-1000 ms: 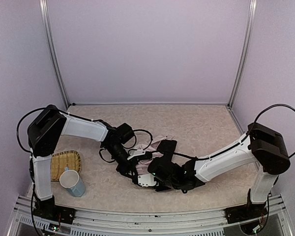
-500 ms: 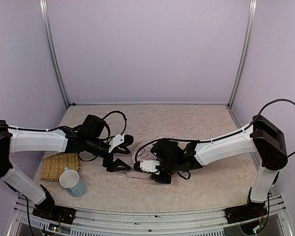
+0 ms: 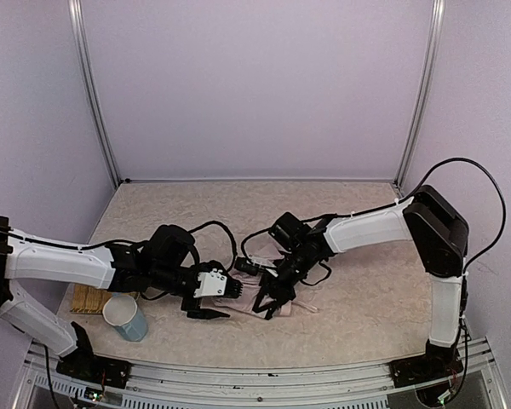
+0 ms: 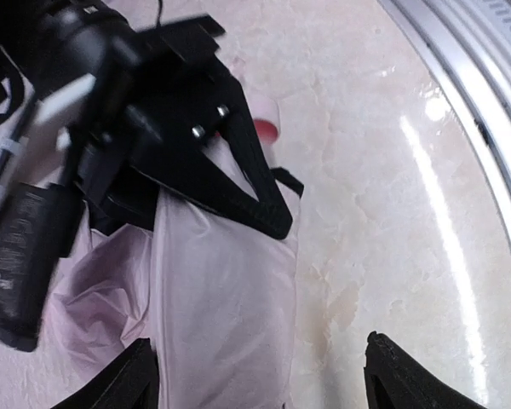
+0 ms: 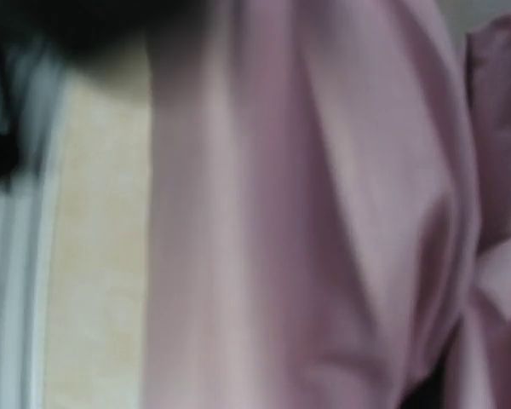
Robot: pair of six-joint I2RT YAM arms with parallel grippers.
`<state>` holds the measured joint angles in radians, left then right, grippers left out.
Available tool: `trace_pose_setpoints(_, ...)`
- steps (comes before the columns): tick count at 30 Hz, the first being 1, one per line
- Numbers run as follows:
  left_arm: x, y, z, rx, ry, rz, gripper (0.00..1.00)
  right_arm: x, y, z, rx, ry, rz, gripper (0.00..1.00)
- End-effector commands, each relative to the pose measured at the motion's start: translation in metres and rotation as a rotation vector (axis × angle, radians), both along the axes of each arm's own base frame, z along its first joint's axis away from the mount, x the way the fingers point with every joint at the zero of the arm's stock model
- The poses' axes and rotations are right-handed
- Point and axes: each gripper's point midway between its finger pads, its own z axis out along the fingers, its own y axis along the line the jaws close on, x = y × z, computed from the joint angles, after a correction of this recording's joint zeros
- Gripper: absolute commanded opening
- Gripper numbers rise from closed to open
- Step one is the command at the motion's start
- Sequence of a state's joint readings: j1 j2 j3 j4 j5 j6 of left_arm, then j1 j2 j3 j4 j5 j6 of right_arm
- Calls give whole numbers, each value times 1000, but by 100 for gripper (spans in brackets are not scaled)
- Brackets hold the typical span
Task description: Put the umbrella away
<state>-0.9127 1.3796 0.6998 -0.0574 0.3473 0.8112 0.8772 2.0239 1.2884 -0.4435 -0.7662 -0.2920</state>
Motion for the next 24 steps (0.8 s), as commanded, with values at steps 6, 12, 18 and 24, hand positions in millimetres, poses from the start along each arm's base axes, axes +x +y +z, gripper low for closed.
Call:
trace_pose_setpoints(6,38,2,-51,187,-181,47,81,-37,-42,-66,-235,368,-4,15)
trace_pose_setpoints(12,38,3,-78,251,-137,54,69,-29,-37,-70,-210,359,-3,20)
trace_pose_setpoints(18,32,-1,-73,251,-29,59,25,-5,-29,-58,-157,296,-74,31)
trace_pose_setpoints(24,9,-6,-71,264,167,23,7,23,-24,-32,-89,108,-167,51)
